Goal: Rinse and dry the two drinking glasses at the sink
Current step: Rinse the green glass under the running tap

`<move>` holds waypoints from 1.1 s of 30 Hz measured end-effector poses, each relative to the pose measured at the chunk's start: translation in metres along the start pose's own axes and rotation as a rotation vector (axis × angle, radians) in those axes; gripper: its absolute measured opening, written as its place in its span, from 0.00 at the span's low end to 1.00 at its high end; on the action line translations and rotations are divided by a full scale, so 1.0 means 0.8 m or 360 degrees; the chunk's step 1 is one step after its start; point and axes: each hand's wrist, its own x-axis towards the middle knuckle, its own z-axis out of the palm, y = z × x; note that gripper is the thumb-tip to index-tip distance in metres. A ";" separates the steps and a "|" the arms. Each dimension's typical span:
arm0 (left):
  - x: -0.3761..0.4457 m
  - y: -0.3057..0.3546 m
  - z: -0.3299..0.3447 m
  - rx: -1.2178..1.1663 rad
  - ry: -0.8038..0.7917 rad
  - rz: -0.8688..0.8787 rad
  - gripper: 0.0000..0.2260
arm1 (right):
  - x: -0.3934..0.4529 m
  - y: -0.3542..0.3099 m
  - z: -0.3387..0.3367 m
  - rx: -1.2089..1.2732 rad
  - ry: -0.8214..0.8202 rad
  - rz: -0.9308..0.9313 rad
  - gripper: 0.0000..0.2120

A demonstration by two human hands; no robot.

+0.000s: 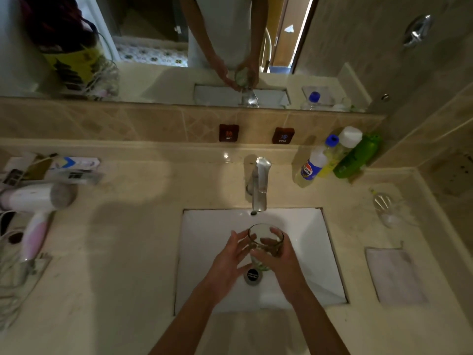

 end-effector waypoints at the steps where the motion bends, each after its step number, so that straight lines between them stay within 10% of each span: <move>1: -0.004 -0.002 -0.002 0.0120 0.0048 0.0010 0.23 | -0.004 -0.001 -0.003 -0.0029 0.0007 -0.0015 0.46; 7: -0.006 -0.058 -0.038 0.1013 0.0555 -0.0092 0.11 | -0.012 -0.004 -0.028 -0.0350 0.0138 -0.0028 0.42; 16: -0.009 -0.164 -0.083 0.2758 0.0504 -0.0097 0.20 | -0.018 0.001 -0.050 -0.0902 0.0168 -0.0079 0.40; 23: -0.009 -0.166 -0.078 0.2878 0.0678 0.0155 0.22 | -0.017 0.001 -0.059 -0.2210 0.0217 -0.0246 0.44; 33: -0.005 -0.169 -0.076 0.2846 0.0848 0.0353 0.22 | -0.007 0.007 -0.085 -0.2688 0.0154 -0.0420 0.40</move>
